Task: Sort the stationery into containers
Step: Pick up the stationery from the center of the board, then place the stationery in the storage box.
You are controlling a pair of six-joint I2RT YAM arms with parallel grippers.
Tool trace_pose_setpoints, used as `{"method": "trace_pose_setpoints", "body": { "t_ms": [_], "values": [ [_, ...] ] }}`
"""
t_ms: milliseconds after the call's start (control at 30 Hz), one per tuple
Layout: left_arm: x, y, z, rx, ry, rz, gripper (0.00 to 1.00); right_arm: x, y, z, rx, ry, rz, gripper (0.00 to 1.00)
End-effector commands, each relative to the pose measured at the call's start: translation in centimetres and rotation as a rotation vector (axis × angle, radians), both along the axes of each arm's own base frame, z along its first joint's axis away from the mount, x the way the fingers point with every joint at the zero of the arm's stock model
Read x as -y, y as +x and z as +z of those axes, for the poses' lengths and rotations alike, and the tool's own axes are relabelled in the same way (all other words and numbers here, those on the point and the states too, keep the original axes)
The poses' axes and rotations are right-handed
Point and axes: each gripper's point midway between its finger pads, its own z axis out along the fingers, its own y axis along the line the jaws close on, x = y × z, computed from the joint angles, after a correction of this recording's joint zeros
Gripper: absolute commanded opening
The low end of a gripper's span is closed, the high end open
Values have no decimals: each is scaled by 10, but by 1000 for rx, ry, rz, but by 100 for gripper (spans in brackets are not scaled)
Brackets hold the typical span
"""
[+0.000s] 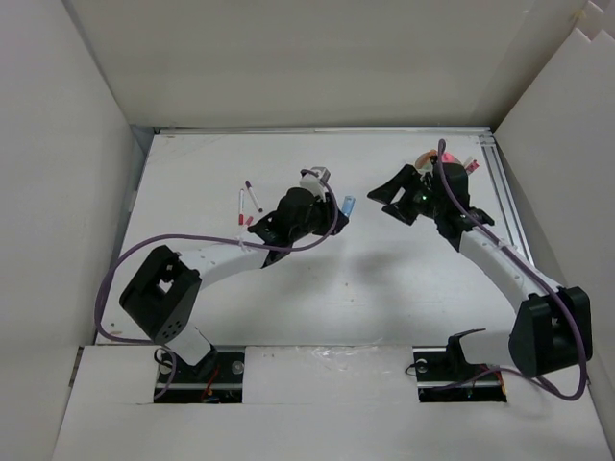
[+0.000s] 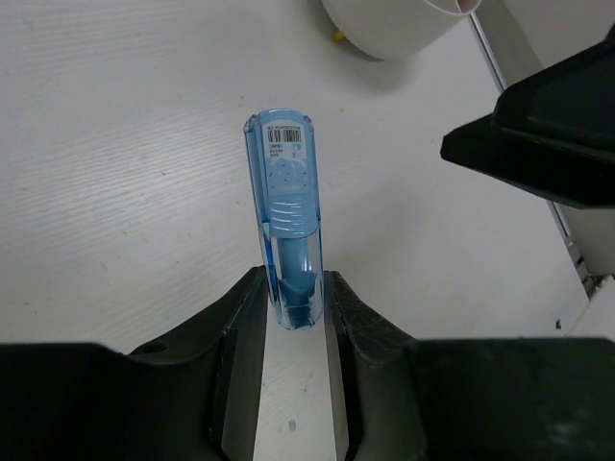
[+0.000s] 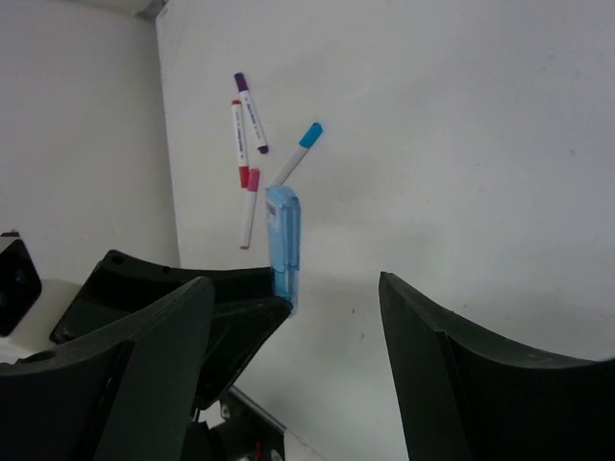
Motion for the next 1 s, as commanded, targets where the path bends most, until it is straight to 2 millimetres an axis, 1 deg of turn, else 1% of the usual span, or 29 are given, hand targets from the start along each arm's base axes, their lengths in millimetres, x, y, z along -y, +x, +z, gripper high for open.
{"method": "trace_pose_setpoints", "body": {
  "t_ms": [0,33,100,133,233,267,333,367,433,500,533,567,600,633,667,700,733,767,800,900,933,967],
  "values": [
    [13,-14,34,59,-108,-106,10,-26,-6,26,110,75,154,75],
    [14,-16,34,57,-110,-115,10,-28,-6,29,119,82,166,75],
    [16,-18,36,60,-120,-134,10,-38,-10,20,92,84,199,75],
    [16,-18,36,60,-120,-134,10,-38,-9,22,100,86,199,75],
    [20,-22,40,56,-140,-160,10,-40,-1,10,69,72,171,73],
    [21,-24,46,68,-154,-172,10,-40,0,7,55,76,167,73],
    [22,-25,46,66,-156,-181,10,-40,4,4,50,71,158,71],
    [20,-27,46,66,-156,-181,10,-41,5,0,32,75,154,71],
    [20,-27,53,84,-170,-182,12,-44,5,-5,23,69,156,66],
    [21,-29,54,82,-172,-192,12,-48,4,-1,31,71,166,58],
    [21,-29,54,82,-172,-192,13,-48,4,-1,31,71,166,53],
    [21,-29,54,82,-172,-192,13,-51,2,-1,31,71,175,44],
    [21,-31,54,80,-174,-201,13,-51,3,-4,22,69,175,42],
    [22,-30,56,90,-182,-201,13,-52,4,-3,31,71,175,38],
    [22,-32,52,81,-178,-210,13,-52,4,-3,31,71,175,34],
    [23,-32,56,85,-192,-208,15,-52,5,-6,22,69,175,27],
    [23,-33,56,83,-193,-217,15,-51,6,-7,23,65,167,24],
    [24,-33,52,76,-188,-216,17,-51,6,-7,23,65,167,20],
    [24,-33,52,76,-188,-216,19,-52,7,-5,28,73,163,12],
    [24,-32,54,83,-193,-217,24,-52,8,-2,32,83,159,7],
    [24,-32,54,83,-193,-217,28,-52,8,-2,32,83,159,4],
    [24,-32,54,83,-193,-217,39,-51,10,-2,28,85,146,4]
  ]
}}
